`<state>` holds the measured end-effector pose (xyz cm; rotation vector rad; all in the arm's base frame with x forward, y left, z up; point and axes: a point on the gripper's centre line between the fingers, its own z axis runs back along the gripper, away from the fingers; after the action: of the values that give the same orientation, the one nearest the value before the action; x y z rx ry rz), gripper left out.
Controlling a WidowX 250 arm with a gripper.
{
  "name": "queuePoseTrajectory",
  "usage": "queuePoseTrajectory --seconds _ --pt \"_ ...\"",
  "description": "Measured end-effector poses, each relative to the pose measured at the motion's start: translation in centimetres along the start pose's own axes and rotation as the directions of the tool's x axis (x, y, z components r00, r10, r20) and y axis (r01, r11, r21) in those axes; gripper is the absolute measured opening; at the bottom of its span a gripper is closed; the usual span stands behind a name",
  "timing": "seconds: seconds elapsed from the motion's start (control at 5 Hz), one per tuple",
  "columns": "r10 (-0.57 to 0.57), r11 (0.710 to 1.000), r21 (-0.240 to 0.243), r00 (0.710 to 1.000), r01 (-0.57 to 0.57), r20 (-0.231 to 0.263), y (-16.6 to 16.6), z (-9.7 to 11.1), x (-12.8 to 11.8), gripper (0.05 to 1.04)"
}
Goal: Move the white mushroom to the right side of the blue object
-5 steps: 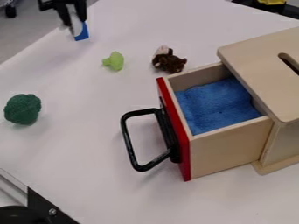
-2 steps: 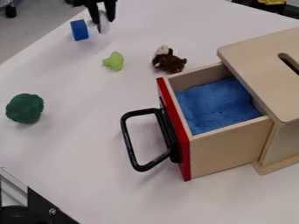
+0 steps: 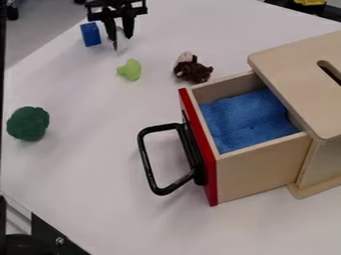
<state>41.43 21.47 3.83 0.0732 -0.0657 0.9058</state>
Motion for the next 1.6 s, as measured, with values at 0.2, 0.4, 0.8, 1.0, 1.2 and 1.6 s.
queuePoseTrajectory --seconds 0.2,0.4,0.8,1.0,1.2,1.6 --pt "-0.009 1.000 -0.009 1.000 0.009 -0.011 -0.3 -0.1 0.3 0.402" --pt "-0.012 1.000 -0.002 1.000 0.012 -0.023 -0.1 -0.5 0.0 0.712" --pt "-0.014 1.000 0.011 0.998 0.015 -0.058 -0.1 -1.8 -1.2 0.999" --pt "-0.010 1.000 -0.004 0.999 0.010 -0.048 0.0 -1.0 -1.4 0.999" --pt "-0.011 1.000 -0.025 1.000 0.011 -0.007 0.0 0.8 -1.4 0.999" --pt "0.013 0.998 -0.069 0.992 -0.004 0.127 1.8 7.1 -1.8 0.999"
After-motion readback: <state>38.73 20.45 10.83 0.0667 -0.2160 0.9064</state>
